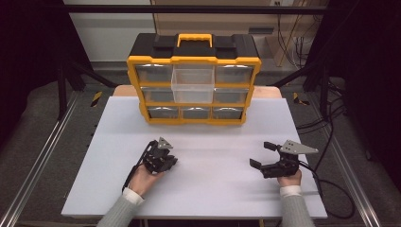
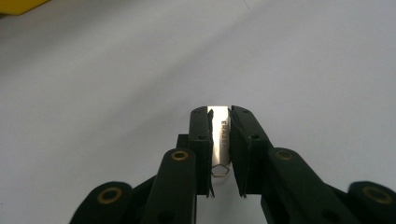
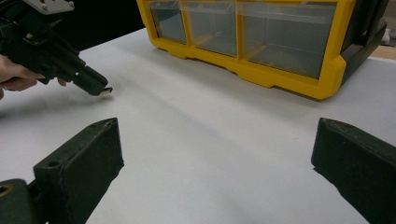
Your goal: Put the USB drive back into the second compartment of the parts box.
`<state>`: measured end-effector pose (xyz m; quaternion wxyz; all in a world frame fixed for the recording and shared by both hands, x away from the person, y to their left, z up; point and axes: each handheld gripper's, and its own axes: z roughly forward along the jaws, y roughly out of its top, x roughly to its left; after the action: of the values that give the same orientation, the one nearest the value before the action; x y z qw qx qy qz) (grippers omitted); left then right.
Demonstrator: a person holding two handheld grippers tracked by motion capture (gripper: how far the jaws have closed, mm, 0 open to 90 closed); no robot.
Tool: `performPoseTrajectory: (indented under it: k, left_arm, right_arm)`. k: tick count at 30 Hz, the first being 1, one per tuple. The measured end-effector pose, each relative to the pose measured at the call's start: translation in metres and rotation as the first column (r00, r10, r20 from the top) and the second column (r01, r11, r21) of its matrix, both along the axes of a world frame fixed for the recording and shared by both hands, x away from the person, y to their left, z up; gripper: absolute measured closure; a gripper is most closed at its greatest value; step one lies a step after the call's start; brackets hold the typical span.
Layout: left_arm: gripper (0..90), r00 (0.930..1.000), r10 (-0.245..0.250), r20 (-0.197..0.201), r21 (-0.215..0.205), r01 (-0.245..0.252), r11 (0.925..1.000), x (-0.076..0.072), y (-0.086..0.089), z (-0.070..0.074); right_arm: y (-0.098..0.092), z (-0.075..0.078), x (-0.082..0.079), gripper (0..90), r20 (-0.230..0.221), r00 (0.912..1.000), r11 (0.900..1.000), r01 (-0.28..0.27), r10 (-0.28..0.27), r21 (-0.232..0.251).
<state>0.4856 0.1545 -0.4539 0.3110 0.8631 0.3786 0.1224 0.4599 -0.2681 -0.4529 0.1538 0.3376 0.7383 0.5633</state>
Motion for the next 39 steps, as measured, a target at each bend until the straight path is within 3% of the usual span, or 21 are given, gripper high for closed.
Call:
performPoseTrajectory:
  k: [14, 16, 22, 39]
  left_arm:
    - [78.9, 0.9997, -0.016, 0.016, -0.025, 0.017, 0.9995, -0.002, 0.006, 0.012]
    - [78.9, 0.9996, -0.006, 0.029, -0.014, 0.007, 0.9999, -0.002, 0.008, 0.014]
    - [78.9, 0.9996, -0.006, 0.029, -0.053, 0.008, 0.9985, -0.002, 0.013, 0.021]
    - [78.9, 0.9966, -0.001, 0.082, -0.097, 0.009, 0.9952, -0.012, 0.025, 0.050]
  right_arm:
    - [0.000, 0.000, 0.000, 2.4, -0.001, 1.0000, 1.000, 0.000, 0.000, 0.001]
    - [0.000, 0.000, 0.000, 2.4, -0.001, 1.0000, 1.000, -0.001, 0.001, 0.002]
    - [0.000, 0.000, 0.000, 2.4, -0.001, 1.0000, 1.000, -0.003, 0.003, 0.004]
    - [0.001, -0.001, 0.001, 2.4, -0.005, 1.0000, 1.000, 0.000, 0.000, -0.001]
